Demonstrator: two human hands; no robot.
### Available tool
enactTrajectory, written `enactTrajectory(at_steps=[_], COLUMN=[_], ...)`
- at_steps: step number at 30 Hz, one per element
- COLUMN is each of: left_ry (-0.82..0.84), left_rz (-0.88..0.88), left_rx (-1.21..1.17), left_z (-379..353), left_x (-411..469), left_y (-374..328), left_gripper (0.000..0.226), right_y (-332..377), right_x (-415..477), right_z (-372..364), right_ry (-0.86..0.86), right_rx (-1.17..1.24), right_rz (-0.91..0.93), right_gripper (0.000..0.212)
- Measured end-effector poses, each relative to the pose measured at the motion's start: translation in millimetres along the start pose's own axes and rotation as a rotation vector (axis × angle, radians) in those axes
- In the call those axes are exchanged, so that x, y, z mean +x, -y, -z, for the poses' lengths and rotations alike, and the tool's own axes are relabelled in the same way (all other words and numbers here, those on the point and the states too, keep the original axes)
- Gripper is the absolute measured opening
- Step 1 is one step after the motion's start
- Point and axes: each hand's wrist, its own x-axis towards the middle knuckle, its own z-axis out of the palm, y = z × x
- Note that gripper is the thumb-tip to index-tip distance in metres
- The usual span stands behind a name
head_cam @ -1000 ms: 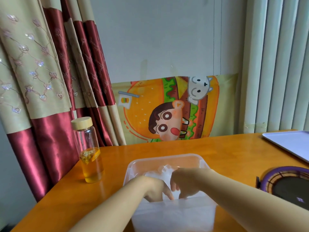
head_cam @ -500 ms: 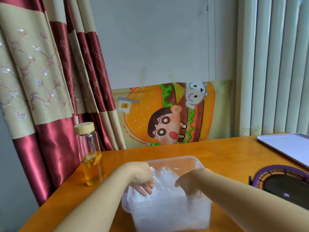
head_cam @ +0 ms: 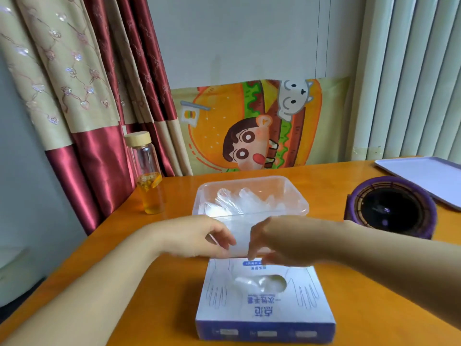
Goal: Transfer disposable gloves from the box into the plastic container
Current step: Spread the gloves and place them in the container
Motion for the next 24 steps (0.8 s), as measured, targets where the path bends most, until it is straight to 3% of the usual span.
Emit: enactTrajectory(at_steps=[3,6,11,21,24], left_ry=[0.194,0.238,0.264,0.265,0.286], left_rz=[0.023,0.013,-0.006,0.084,0.029], left_rx=[0.253,0.277,0.223,0.277,0.248], left_z=[-31.2,-44.3,-45.4,-50.1,-48.0], left_x=[6.0,13.6,17.9,20.3,17.6], left_y=[4.0,11.8,15.3,10.9,8.1], left_gripper=[0.077,0.095,0.096,0.093,0.090], right_y=[6.8,6.0,13.6,23.6,18.6], right_x=[-2.1,4.5,9.4,-2.0,-1.5], right_z=[-33.7,-46.6,-49.5,-20.6,-3.8], right_ry=[0.137,0.109,0.001,-0.128,-0.155], right_rx=[0.004,-0.050,0.052,-0.112,-0.155], right_rz=[0.033,0.044,0.053,0.237,0.183], right_gripper=[0.045,0.049,0.025,0.012,0.014])
